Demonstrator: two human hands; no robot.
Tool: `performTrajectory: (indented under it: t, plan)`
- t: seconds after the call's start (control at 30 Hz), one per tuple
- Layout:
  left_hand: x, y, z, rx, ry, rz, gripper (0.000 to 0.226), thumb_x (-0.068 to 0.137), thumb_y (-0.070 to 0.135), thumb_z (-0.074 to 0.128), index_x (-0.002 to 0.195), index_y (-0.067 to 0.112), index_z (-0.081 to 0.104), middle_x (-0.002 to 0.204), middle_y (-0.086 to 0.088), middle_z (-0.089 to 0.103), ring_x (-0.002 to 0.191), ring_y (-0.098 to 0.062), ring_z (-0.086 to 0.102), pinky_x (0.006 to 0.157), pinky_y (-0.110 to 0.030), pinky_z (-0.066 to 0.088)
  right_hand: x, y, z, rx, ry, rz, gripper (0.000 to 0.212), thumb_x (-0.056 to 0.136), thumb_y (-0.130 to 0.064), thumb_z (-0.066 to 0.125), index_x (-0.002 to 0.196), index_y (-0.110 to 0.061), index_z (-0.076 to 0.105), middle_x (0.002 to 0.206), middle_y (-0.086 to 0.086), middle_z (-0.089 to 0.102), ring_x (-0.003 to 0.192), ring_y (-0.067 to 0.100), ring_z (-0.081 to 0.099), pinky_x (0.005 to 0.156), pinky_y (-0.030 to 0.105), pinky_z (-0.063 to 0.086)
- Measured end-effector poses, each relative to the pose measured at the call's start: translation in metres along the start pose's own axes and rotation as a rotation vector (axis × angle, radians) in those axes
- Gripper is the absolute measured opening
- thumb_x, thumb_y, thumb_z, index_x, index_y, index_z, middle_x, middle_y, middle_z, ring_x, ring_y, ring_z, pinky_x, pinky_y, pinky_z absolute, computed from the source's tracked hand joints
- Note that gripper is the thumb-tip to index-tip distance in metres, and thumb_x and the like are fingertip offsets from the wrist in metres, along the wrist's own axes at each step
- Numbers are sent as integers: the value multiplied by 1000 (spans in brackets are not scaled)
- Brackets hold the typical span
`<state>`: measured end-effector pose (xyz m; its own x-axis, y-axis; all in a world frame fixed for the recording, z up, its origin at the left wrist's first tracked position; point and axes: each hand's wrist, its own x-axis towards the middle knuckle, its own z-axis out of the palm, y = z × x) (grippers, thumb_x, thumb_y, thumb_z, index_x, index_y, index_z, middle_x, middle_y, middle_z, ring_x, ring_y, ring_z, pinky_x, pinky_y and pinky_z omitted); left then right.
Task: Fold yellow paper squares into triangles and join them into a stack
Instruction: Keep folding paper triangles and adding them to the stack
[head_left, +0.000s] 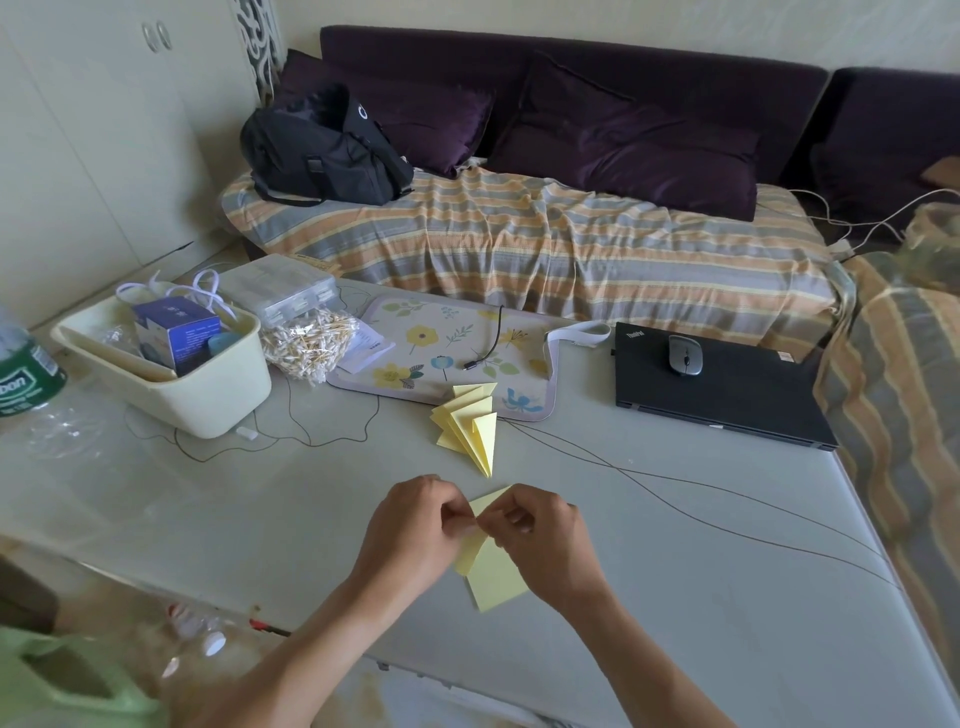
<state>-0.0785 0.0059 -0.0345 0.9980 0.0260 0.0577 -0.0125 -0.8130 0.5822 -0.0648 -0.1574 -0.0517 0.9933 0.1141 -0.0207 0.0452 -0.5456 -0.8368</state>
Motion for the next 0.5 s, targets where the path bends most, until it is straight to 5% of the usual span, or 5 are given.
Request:
performTrajectory:
  t: [0.3, 0.5]
  plan:
    - [-1, -1, 3, -53, -75, -54, 7, 86, 30, 78, 86, 22, 77, 82, 12, 72, 77, -5, 66, 68, -20, 51, 0, 2, -1, -7, 30, -29, 15, 86, -12, 70, 71, -16, 68, 60, -11, 62, 61, 6, 56, 58, 12, 40]
    - [0, 0, 0, -199, -14, -164, 11, 82, 27, 82, 74, 23, 75, 65, 10, 69, 62, 1, 60, 54, -11, 40, 0, 1, 3, 29, -3, 12, 17, 89, -19, 71, 74, -22, 64, 66, -6, 66, 60, 3, 56, 58, 11, 41]
